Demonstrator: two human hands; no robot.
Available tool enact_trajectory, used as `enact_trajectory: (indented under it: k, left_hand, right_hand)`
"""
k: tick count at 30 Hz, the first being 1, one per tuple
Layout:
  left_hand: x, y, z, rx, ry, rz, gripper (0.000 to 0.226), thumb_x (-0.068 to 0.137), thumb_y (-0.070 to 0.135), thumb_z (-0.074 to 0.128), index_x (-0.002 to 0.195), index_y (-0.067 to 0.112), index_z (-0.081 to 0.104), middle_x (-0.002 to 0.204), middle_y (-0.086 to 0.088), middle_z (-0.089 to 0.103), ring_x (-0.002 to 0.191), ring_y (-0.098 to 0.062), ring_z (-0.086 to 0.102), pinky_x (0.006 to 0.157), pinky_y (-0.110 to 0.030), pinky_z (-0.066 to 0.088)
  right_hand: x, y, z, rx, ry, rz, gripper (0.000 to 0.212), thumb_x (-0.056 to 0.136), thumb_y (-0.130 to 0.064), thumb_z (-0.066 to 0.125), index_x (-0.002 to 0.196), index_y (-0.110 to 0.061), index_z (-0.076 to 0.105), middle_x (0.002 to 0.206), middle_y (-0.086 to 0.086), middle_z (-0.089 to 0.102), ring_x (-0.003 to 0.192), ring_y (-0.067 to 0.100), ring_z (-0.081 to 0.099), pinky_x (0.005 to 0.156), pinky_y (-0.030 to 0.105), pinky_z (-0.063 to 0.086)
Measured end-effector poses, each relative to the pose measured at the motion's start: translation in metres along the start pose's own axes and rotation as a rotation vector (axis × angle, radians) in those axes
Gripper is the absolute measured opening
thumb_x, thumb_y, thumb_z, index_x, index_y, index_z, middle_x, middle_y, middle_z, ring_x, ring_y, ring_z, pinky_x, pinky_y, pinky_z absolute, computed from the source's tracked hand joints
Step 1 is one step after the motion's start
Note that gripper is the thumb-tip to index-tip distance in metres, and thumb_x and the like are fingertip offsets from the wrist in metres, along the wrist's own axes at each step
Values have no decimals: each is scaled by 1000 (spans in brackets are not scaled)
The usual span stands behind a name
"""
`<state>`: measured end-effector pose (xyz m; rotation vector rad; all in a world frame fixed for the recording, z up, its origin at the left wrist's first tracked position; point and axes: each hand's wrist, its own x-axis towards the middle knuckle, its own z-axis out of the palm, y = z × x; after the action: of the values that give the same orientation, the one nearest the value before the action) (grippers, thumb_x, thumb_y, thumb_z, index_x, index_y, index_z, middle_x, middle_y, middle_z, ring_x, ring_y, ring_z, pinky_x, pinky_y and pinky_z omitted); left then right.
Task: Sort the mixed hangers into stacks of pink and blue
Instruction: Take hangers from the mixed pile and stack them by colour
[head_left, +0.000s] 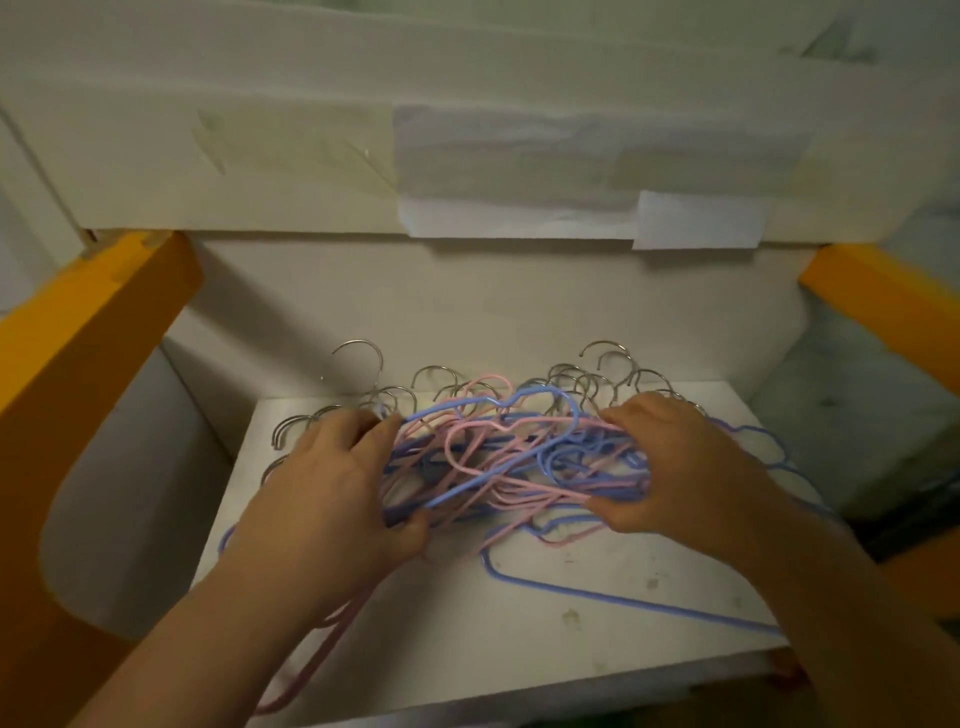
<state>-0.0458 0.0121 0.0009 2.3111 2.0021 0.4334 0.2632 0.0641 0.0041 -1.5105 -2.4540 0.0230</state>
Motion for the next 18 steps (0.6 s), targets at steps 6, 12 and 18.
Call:
enact_trajectory:
  k: [6,12,18]
  left_hand:
    - [-26,26,-12,35,93,4,88,62,66,61,136,20,51,123,-2,51,109,-23,53,88,-37,52]
    - [-88,72,-27,77,139,-64,89,63,70,48,141,29,42,124,6,44,112,-18,48,87,-38,52]
    - [-184,110,-39,117,125,-236,94,65,64,66,147,28,37,136,6,42,121,-15,44,94,-30,46]
  right_hand:
    - [-69,11,-15,4,116,88,76,63,-67,64,122,-19,60,109,-4,58,103,17,54,88,25,42]
    - [-116,12,-27,35,104,122,82,61,-73,59,125,-23,59,118,-3,58,113,20,53,94,32,42]
    - [-158,-11,-28,103,46,4,83,57,-73,60,124,-24,58,114,-6,55,107,18,53,90,36,47]
